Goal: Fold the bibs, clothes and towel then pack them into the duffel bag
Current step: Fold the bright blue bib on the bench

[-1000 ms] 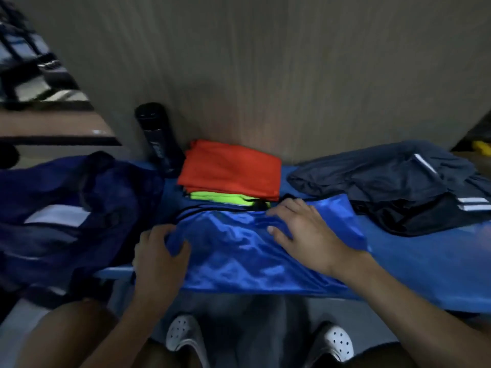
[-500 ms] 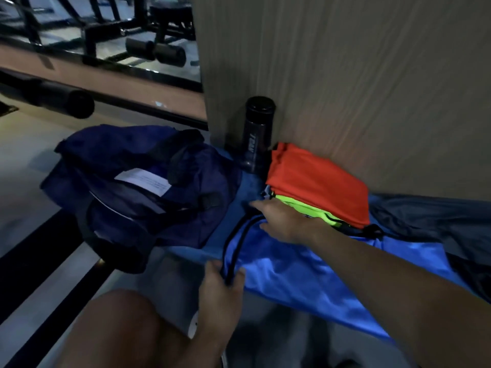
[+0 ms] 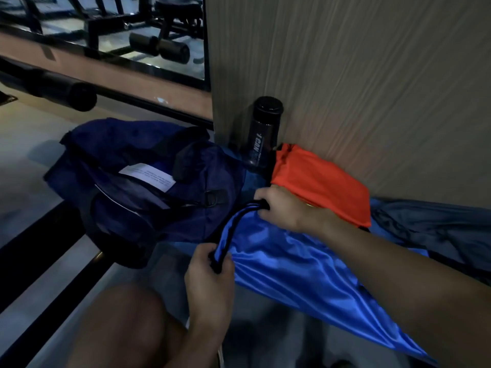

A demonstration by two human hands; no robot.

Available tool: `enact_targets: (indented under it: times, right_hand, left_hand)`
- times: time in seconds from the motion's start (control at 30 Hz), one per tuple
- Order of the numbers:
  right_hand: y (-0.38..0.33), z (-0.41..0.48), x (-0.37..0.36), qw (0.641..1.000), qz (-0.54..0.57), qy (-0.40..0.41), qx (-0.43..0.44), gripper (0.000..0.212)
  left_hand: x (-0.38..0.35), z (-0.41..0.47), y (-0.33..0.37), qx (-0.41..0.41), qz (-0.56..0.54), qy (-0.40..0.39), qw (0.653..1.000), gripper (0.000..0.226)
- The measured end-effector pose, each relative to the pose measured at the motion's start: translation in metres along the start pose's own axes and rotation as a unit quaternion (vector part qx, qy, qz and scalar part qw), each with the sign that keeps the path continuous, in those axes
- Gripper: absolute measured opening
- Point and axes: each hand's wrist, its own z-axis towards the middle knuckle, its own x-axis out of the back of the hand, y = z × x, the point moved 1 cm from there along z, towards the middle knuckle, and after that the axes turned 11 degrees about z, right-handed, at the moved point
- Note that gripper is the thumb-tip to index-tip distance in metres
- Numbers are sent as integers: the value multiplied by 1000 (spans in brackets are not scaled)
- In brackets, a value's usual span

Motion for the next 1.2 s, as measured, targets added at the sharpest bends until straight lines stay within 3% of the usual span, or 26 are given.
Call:
enact_targets:
  times: [0.07, 0.17, 0.3, 0.43, 0.6, 0.73, 0.8, 0.9, 1.07, 1.2]
  right_hand:
    - [-2, -10, 12, 999, 44, 17, 4, 14]
    - [5, -35, 32, 994, 111, 21, 9, 22]
    - [34, -72, 52, 995, 71, 68, 26, 11]
    - [74, -113, 55, 992, 65, 105, -10, 24]
    - [109, -155, 49, 988, 54, 130, -59, 38]
    - [130, -173, 41, 988, 32, 143, -47, 46]
    - [135, -178, 37, 990, 20, 131, -43, 50]
    - [136, -184, 34, 987, 9, 156, -35, 40]
    - [134, -197, 30, 981, 31, 185, -45, 38]
    - [132, -234, 32, 939, 77, 318, -110, 31]
  left_hand:
    - [2, -7, 9, -33, 4, 6, 999, 14]
    - [-2, -21, 24, -87, -7, 8, 996, 20]
    - [-21, -37, 35, -200, 1, -24, 979, 30]
    - [-57, -55, 39, -329, 79, -80, 938, 32]
    - [-103, -80, 42, -449, 205, -118, 861, 27]
    - [-132, -88, 38, -475, 293, -177, 811, 39]
    - [-139, -92, 39, -465, 319, -207, 799, 50]
    - [-144, -96, 44, -457, 333, -231, 792, 61]
    - [-147, -95, 56, -480, 276, -223, 803, 42]
    - [-161, -72, 88, -551, 239, -206, 773, 22]
